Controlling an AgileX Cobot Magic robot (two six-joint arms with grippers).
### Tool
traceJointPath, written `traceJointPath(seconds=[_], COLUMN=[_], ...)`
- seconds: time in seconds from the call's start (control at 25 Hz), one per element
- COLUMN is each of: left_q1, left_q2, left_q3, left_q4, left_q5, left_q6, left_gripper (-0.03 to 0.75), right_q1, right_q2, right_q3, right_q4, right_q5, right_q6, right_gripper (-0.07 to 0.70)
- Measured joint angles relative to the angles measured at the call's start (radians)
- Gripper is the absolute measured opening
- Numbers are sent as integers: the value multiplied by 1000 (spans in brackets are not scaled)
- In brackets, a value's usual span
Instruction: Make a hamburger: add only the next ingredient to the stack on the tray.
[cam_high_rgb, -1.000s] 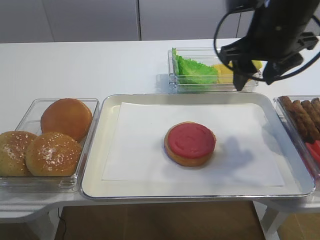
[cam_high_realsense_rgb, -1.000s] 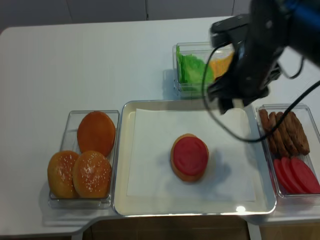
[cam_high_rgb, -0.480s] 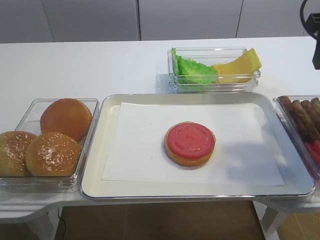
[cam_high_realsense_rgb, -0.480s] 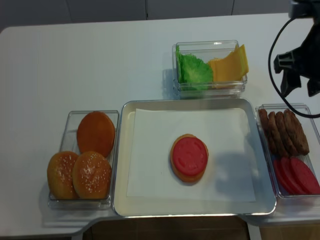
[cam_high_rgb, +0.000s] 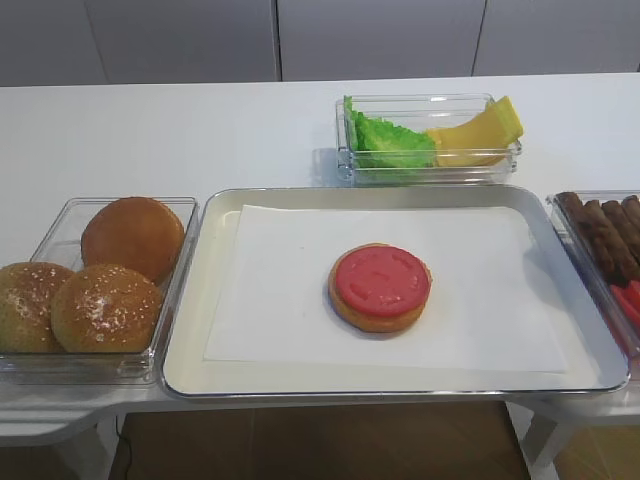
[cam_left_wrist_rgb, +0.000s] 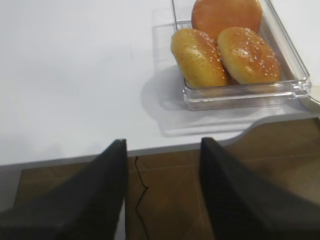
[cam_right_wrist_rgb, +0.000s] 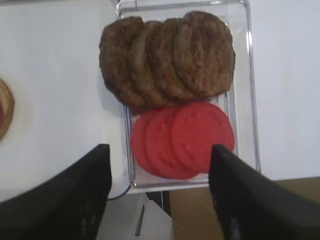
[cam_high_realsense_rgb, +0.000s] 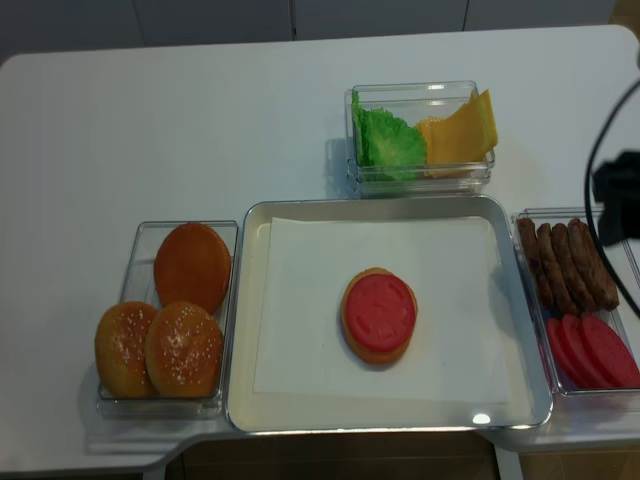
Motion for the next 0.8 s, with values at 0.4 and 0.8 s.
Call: traceJointPath(seconds=[0.4, 0.8], left_q1=[0, 0], left_q2=[0, 0], left_q3=[0, 0], left_q4=[0, 0], left_q5=[0, 0], left_q6=[0, 0], left_gripper=[349, 349], right_q1=[0, 0], right_q2=[-370, -751], right_q3=[237, 406], right_q4=[2, 24], right_q5=[8, 19], right_q6=[0, -14], right_gripper=[462, 462])
